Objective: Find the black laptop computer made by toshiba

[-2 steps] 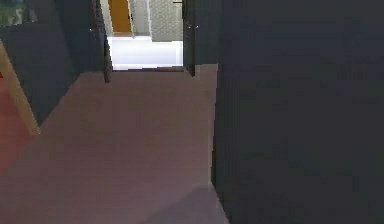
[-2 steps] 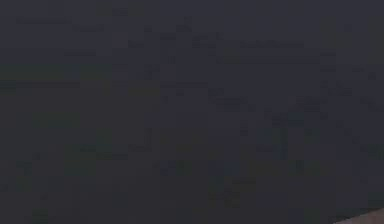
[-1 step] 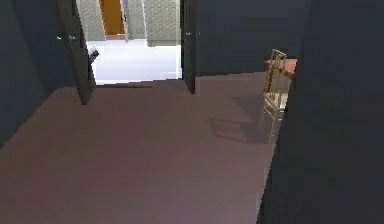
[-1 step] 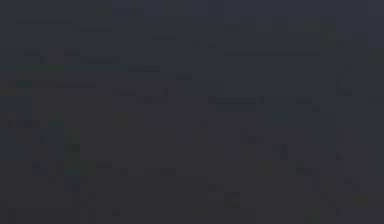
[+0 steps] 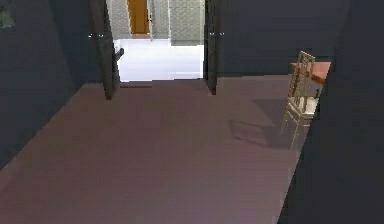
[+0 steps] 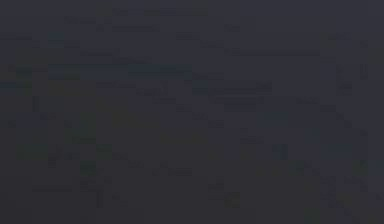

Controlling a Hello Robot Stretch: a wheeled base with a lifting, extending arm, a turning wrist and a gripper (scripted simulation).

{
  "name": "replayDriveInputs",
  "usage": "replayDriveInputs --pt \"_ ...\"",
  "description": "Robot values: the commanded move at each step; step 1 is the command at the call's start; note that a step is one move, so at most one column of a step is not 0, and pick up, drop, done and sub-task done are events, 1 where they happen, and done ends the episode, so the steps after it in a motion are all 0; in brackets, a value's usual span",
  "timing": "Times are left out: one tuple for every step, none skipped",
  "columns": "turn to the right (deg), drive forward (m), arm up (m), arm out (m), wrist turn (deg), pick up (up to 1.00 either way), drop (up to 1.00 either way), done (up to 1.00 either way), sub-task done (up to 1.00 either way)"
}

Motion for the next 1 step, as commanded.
replayDriveInputs --pt "0.0 0.45 0.0 0.0 0.0 0.0 0.0 0.0 0.0"
